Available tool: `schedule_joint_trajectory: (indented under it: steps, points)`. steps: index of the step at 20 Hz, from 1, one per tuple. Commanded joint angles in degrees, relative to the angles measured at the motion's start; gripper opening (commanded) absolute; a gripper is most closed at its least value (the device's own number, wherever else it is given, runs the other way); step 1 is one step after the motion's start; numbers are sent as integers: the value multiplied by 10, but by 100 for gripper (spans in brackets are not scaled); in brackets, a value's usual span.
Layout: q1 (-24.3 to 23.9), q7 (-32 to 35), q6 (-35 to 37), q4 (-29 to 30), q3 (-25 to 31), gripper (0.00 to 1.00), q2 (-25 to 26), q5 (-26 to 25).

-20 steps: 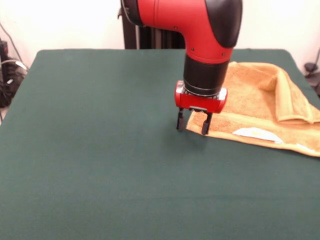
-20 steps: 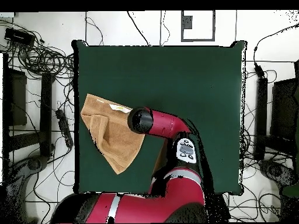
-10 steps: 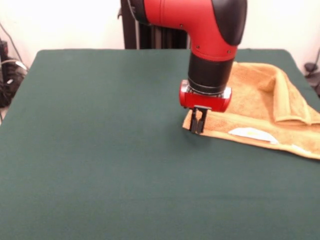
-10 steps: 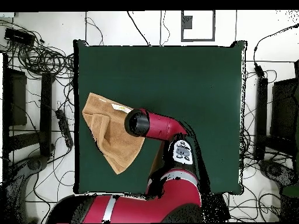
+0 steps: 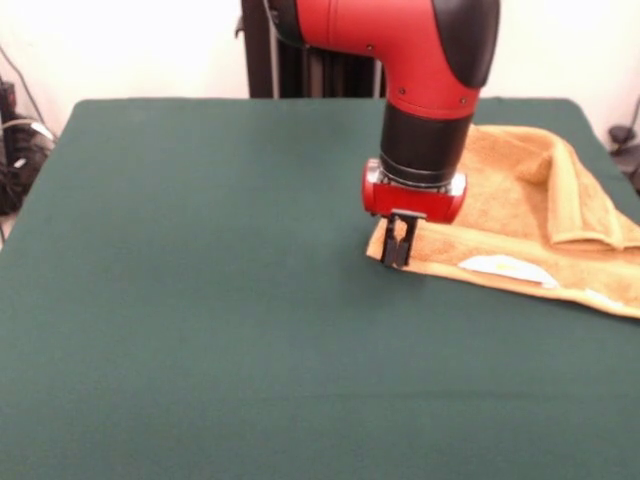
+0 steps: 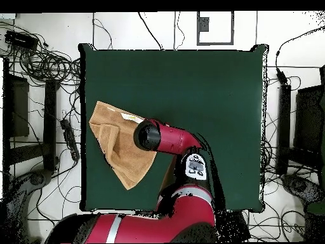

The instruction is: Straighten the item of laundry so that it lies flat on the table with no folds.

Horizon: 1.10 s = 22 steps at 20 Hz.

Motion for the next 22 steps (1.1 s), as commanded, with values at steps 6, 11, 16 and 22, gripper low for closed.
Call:
schedule_joint_trajectory:
  steps: [6,11,16,22]
  points:
    - [21,111,-62,53,41,0,36,-7]
    - [42,125,-72,61,26,100,42,1]
    - [43,139,-92,63,38,100,62,18]
    - [26,137,-122,64,62,100,84,21]
